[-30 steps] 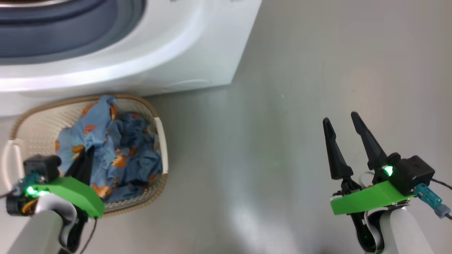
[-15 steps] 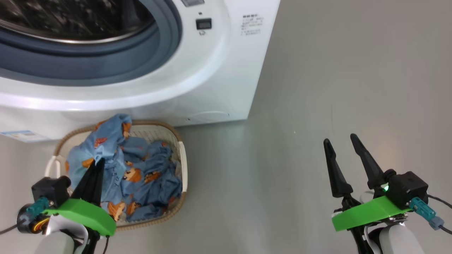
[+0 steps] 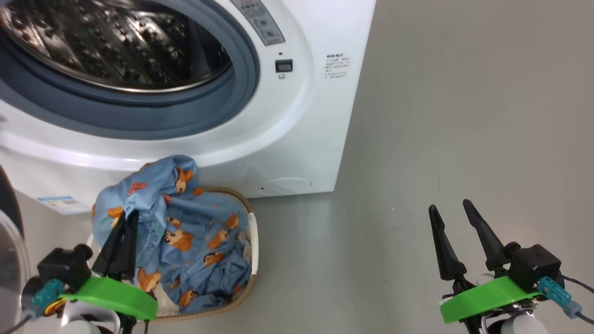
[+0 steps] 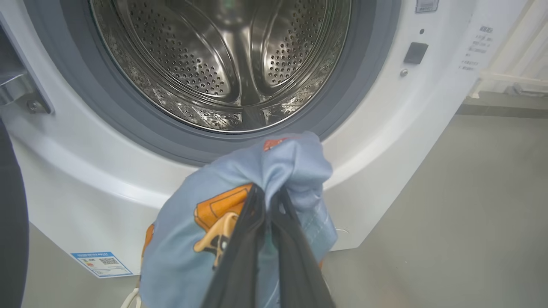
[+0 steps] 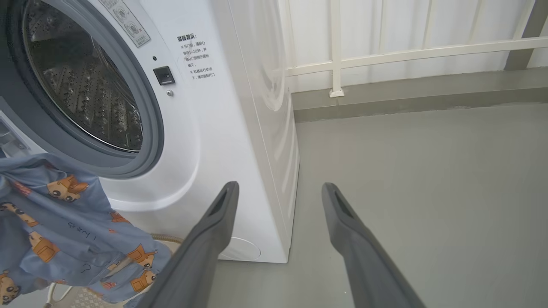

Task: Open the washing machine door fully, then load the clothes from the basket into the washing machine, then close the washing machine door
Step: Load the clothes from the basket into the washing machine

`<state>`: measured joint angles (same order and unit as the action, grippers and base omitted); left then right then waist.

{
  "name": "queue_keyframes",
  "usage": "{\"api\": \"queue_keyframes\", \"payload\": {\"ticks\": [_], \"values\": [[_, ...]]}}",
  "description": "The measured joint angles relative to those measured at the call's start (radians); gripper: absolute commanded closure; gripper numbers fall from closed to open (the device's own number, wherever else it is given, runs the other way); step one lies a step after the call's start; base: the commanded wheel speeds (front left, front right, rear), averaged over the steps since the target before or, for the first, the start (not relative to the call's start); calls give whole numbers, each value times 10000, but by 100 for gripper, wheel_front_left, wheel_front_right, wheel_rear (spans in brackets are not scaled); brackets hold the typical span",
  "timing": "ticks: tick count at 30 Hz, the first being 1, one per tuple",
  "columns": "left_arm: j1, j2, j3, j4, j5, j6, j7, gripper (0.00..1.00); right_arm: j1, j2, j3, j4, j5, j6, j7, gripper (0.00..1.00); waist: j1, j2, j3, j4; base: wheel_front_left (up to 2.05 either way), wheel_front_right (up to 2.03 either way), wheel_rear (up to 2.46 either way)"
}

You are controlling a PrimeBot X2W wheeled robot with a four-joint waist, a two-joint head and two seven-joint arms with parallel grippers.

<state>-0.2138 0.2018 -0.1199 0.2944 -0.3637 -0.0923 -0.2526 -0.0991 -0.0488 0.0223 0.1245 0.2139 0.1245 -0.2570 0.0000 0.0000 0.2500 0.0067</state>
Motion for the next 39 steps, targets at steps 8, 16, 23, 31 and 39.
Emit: {"api": "queue_keyframes", "payload": {"ticks": [8,16,23,31,39], "values": [[587,-360,403,-989,458,-6,0,100,219,2,-65,58,0,0,0,0,0,0,-564,99,0,0,0],[1252,-654,957,-1923,976,-2,0,100,559,8,-155,21,-48,0,0,0,0,0,-1177,111,0,0,0],[1855,-953,1379,-2353,1139,58,0,100,732,12,-222,-12,-194,0,0,0,0,0,-1637,34,0,0,0],[2462,-1185,1841,-2604,1262,178,0,100,1017,17,-245,-13,-194,0,0,0,0,0,-2040,-40,0,0,0],[2607,-1290,1933,-2615,1486,167,0,100,1034,17,-303,-61,-209,0,0,0,0,0,-2161,-77,0,0,0]]}}
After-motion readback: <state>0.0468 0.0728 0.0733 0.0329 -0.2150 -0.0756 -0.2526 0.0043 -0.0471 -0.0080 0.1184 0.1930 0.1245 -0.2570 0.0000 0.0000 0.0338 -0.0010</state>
